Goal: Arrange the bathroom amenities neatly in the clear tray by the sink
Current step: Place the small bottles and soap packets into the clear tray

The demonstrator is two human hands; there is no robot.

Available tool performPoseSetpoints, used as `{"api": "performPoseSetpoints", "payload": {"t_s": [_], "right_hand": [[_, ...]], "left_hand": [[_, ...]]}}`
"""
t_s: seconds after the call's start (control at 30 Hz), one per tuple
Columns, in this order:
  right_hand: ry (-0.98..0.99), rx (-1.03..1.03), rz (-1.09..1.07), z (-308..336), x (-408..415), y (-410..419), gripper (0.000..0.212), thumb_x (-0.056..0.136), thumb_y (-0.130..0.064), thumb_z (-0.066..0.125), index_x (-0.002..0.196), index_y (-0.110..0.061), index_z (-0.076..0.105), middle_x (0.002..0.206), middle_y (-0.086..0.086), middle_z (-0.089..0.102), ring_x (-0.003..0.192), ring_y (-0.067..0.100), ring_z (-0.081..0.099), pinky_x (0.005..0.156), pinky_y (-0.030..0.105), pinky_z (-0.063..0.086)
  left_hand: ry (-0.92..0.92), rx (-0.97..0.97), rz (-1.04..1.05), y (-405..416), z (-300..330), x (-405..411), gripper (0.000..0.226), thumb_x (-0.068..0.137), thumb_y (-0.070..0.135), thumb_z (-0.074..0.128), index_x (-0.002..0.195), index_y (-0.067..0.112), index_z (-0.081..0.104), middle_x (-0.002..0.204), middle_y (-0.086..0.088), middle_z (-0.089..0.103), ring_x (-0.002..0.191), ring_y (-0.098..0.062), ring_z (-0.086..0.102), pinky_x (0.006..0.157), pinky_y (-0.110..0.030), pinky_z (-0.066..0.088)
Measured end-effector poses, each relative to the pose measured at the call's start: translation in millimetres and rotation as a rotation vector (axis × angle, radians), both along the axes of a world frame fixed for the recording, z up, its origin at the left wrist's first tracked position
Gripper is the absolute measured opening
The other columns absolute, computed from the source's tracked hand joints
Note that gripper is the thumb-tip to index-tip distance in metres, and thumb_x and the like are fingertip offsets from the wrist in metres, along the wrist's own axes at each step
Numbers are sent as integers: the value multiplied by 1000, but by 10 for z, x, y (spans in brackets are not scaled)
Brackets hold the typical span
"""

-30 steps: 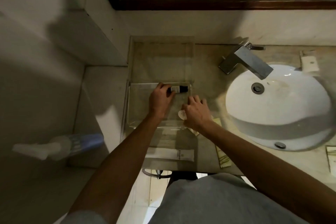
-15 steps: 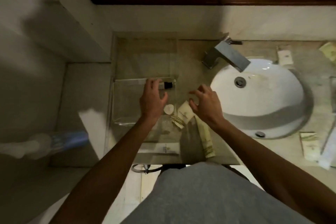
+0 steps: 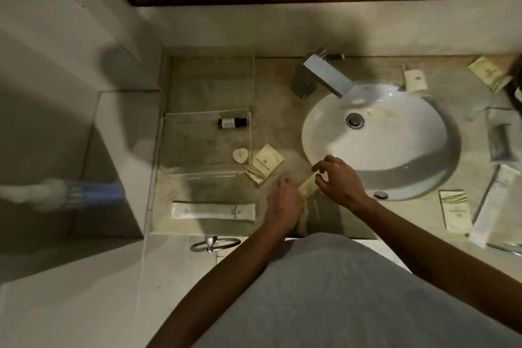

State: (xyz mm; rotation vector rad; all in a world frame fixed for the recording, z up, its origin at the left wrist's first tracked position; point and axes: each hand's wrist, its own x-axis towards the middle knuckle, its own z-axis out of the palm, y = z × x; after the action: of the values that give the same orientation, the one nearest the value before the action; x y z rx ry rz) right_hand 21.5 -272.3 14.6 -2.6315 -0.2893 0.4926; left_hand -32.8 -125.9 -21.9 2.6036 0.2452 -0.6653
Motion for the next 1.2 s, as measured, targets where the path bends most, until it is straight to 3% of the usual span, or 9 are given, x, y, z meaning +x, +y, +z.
{"api": "performPoseSetpoints", "payload": {"t_s": [0.13, 0.27, 0.33, 0.53, 0.67, 0.97, 1.2], "right_hand": [[-37, 99, 8, 12, -33, 19, 18, 86, -18, 65, 103, -18, 70, 93, -3, 57, 81, 15, 54, 67, 27, 39], [-116, 180, -7, 85, 36, 81, 17, 87, -14, 66, 102, -17, 70, 95, -3, 59, 80, 11, 51, 69, 24, 38], [-126, 184, 12, 92, 80, 155, 16, 87, -14, 66, 102, -17, 70, 95, -1, 60, 79, 12, 52, 70, 24, 38], [-104, 185, 72, 68, 159, 501, 17, 85, -11, 68, 100, -17, 71, 91, -6, 54, 77, 13, 52, 66, 24, 38], [-55, 159, 76, -3, 167, 634, 16, 86, -15, 68, 101, -19, 71, 95, -5, 57, 80, 13, 53, 66, 28, 45], [4, 99, 76, 24, 189, 601, 15, 87, -15, 68, 102, -19, 70, 96, -5, 56, 84, 15, 56, 65, 19, 38], [-170, -61, 240, 126, 247, 687, 41, 78, -17, 73, 118, -12, 64, 116, 12, 63, 98, 30, 59, 78, 38, 49]], "left_hand": [[-92, -115, 99, 290, 128, 78, 12, 90, 20, 62, 103, 21, 61, 97, 0, 66, 88, -19, 63, 73, -33, 53], [-379, -139, 122, 1196, 313, 309, 21, 90, 17, 50, 102, 18, 68, 95, -5, 72, 85, -25, 66, 78, -40, 51], [-431, -100, 164, 1814, 354, 423, 26, 90, 20, 47, 105, 22, 68, 98, -4, 70, 90, -25, 63, 87, -45, 47], [-249, 48, 78, 2913, 276, 688, 23, 96, 15, 46, 107, 26, 63, 104, -3, 67, 104, -25, 57, 102, -44, 29], [-86, 209, -180, 3053, 72, 734, 26, 90, 34, 58, 115, 26, 61, 117, 0, 59, 116, -24, 50, 108, -43, 18], [-190, 292, -279, 3116, 104, 798, 17, 79, 21, 67, 95, 25, 69, 99, 1, 66, 97, -24, 57, 92, -38, 32], [-116, 152, -231, 3084, 48, 733, 25, 83, 11, 64, 106, 19, 68, 112, -6, 60, 104, -27, 58, 81, -36, 47]]}}
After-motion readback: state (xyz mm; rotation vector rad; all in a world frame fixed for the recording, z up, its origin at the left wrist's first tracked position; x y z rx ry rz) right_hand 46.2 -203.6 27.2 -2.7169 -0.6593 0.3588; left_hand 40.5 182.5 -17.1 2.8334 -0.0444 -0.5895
